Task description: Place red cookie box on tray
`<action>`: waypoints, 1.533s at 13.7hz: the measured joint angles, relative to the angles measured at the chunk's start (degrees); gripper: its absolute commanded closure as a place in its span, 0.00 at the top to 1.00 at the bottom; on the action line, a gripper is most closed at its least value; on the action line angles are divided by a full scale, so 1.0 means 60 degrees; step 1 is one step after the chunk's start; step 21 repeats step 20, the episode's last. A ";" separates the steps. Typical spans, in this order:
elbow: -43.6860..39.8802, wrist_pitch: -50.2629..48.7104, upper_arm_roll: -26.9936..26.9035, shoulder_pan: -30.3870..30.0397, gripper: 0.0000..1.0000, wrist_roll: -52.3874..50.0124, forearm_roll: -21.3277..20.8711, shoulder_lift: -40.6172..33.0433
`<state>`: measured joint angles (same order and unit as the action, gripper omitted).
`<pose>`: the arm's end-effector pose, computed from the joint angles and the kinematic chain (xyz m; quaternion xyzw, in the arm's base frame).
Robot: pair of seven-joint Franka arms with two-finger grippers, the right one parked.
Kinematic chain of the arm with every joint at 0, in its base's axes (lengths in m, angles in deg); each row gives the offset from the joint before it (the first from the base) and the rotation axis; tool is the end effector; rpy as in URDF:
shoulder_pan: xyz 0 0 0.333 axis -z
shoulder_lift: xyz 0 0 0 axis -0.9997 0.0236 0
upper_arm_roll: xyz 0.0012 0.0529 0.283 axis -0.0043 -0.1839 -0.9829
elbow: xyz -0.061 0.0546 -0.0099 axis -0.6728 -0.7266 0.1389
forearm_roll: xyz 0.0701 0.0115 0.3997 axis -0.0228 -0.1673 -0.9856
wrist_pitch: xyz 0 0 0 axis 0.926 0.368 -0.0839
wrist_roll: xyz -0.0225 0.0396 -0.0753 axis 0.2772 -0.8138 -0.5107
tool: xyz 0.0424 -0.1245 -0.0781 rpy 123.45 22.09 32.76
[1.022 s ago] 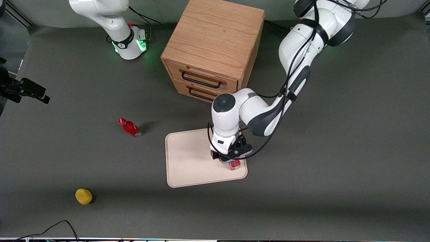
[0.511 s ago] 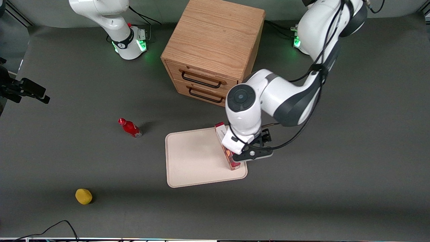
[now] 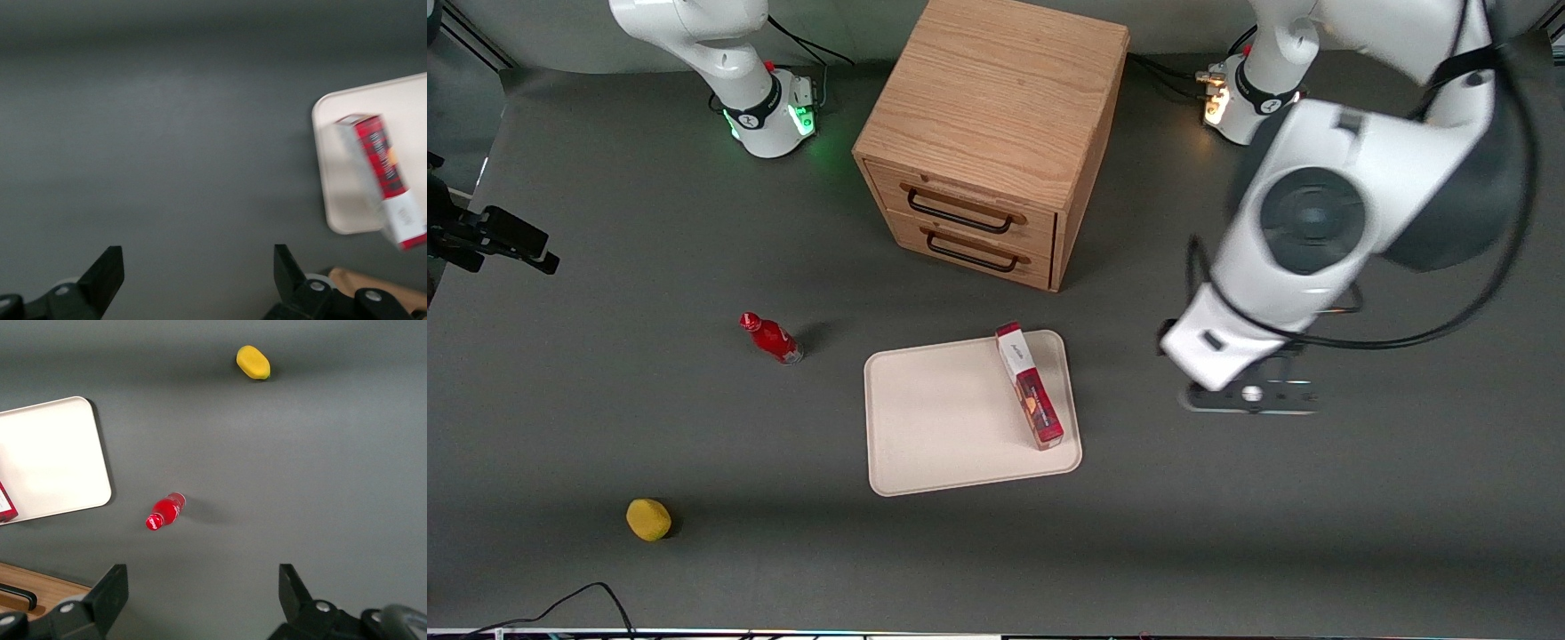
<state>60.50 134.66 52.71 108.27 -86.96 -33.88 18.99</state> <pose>0.6415 -0.2396 0.4764 -0.9966 0.0439 0.0187 0.0671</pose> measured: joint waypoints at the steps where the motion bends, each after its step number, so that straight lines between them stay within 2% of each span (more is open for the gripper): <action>1: 0.0433 0.0001 -0.0387 -0.0015 1.00 0.0587 0.0119 -0.0390; 7: 0.2959 0.0212 -0.2176 -0.0060 1.00 0.2872 0.0789 -0.2705; 10: 0.3837 0.0449 -0.2762 -0.0370 1.00 0.4027 0.0871 -0.3618; 13: 0.4249 0.0603 -0.2933 -0.1082 1.00 0.4945 0.1019 -0.3960; 21: 0.4859 0.0584 -0.2889 -0.1165 1.00 0.4767 0.0601 -0.4863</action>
